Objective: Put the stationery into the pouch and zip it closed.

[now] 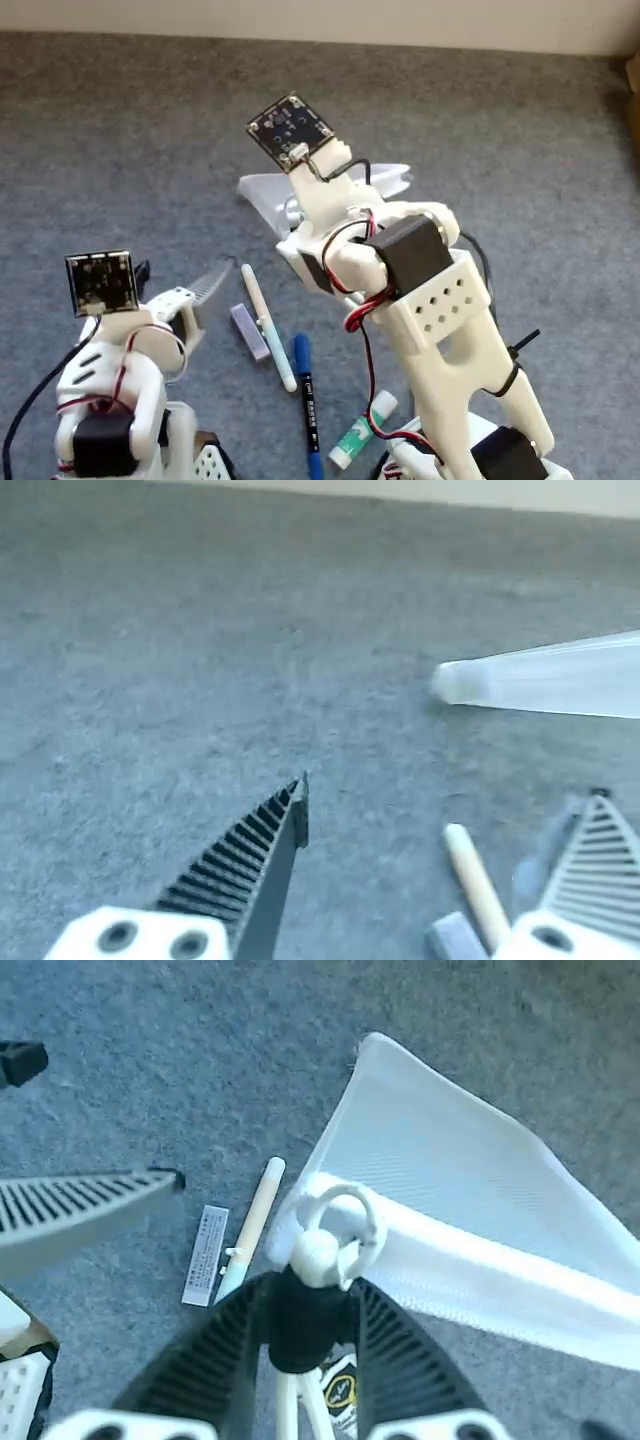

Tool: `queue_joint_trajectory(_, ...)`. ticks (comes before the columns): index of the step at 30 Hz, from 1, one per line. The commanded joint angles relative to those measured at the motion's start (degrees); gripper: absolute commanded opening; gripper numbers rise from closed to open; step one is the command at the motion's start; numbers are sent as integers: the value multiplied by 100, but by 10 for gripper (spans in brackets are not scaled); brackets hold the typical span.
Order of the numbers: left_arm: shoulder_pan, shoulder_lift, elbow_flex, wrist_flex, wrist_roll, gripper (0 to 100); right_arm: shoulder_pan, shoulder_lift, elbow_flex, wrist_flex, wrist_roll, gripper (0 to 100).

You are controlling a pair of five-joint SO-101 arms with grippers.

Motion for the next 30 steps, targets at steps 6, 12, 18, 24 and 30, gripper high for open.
queue_joint_trajectory(6,884,66,-989,246,624,428,-92,-365,-66,-127,-97,5)
queue_joint_trajectory(12,884,119,-998,0,756,428,-92,-356,-4,57,-70,5)
queue_joint_trajectory(18,892,75,-875,-97,756,415,-347,-312,13,488,97,5)
queue_joint_trajectory(24,910,75,-338,-624,756,400,-655,-365,462,426,149,5)
queue_joint_trajectory(30,1200,75,-277,-615,721,401,-629,-365,857,75,149,5)
